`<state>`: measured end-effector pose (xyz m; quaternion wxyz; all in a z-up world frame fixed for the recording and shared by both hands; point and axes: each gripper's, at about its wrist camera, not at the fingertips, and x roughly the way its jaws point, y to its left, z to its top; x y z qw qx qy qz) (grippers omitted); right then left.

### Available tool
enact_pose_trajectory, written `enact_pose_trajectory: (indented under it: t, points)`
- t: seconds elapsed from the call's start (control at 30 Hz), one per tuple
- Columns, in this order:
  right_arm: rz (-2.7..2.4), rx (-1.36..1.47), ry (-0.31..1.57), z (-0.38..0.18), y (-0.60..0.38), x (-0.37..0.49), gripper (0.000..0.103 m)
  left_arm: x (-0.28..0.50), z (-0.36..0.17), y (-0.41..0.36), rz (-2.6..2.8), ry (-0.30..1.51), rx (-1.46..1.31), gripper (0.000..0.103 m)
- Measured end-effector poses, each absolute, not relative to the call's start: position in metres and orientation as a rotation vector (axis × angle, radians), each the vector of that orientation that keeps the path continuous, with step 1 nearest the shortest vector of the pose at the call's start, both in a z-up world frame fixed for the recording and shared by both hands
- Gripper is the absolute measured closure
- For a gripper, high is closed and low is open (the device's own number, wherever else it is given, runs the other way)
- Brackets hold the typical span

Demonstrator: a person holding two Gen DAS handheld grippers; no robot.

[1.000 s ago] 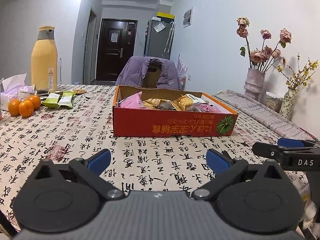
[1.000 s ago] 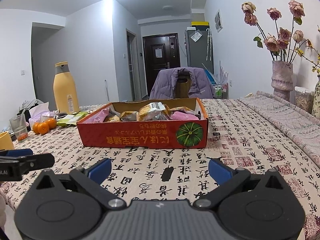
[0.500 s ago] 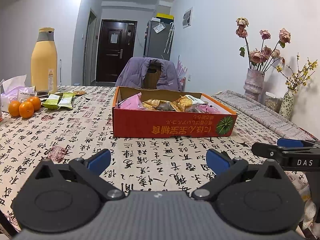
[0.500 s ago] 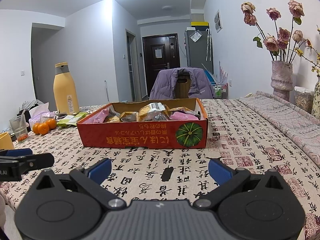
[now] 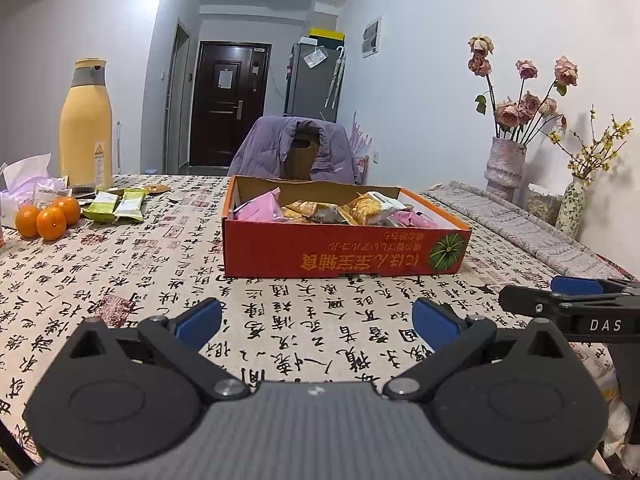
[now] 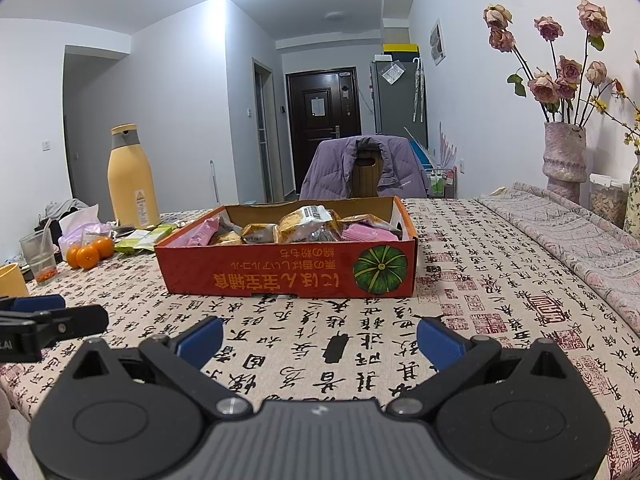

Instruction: Organize snacks

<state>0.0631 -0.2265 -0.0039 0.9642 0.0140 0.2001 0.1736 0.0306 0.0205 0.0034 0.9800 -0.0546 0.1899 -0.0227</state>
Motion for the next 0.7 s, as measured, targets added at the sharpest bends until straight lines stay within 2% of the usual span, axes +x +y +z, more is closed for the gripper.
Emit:
enact_pose_trajectory:
  t: [0.7]
  points:
    - [0.354,0.029,0.412,-0.0062,-0.2245,0.0628,0.0,0.0301,0.003,0.0162,-0.044,0.376,-0.096,0.0]
